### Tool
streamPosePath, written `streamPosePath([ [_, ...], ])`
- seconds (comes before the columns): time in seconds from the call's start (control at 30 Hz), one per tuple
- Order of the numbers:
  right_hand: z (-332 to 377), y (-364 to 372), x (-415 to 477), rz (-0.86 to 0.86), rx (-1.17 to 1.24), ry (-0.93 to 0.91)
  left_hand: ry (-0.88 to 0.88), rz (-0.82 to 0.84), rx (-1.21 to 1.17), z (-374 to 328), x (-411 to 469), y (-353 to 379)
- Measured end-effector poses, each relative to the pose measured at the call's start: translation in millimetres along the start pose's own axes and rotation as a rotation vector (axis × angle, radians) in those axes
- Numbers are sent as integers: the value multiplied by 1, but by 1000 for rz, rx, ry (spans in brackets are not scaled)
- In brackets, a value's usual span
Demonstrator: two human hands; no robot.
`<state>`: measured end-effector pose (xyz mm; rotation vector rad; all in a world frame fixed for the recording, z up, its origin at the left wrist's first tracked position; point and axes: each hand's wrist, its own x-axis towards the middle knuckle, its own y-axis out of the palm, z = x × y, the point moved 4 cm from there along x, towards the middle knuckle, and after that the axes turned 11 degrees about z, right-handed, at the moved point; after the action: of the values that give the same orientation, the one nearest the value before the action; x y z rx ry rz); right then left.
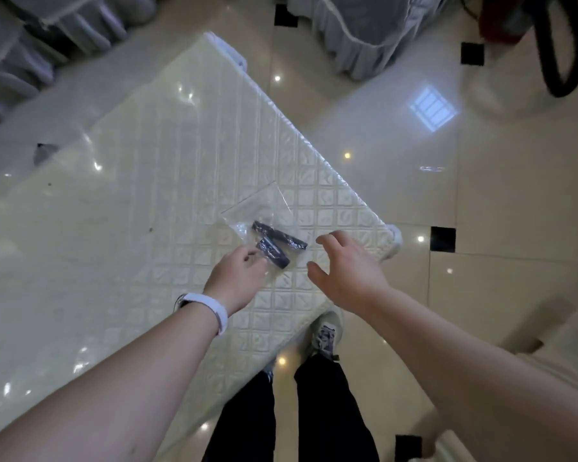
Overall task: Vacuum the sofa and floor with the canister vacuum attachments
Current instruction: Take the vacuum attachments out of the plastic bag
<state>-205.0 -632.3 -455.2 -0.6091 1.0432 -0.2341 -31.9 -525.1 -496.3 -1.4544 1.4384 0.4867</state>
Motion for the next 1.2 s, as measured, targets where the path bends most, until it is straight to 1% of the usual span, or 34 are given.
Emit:
streamPosePath([
  [0.13,-11,22,43,57,-4,-2,-115,-33,-165,20,34,18],
  [0.3,-18,48,87,128,39,-13,-179,-75,-315,35,63,34],
  [0.4,-19,61,105,136,107,13,-173,-126,-392,37,75,42],
  [0.53,-19,72,120,63,202,44,-168,-152,-526,35,88,47],
  [0.67,-14,79,130,132,355,67,-145,-166,-626,18,96,52],
  [0.73,-10,80,129,144,427,62,-123,-134,-710,9,98,57],
  [0.8,-6,79,124,121,466,58,-115,-114,-790,6,98,60],
  [0.97,0,76,101,58,552,9,-81,-61,-876,4,86,58],
  [1.1,9,63,70,39,618,-19,-26,-55,-870,-2,58,45],
  [1.2,18,43,40,31,625,-21,38,-50,-829,-17,24,27],
])
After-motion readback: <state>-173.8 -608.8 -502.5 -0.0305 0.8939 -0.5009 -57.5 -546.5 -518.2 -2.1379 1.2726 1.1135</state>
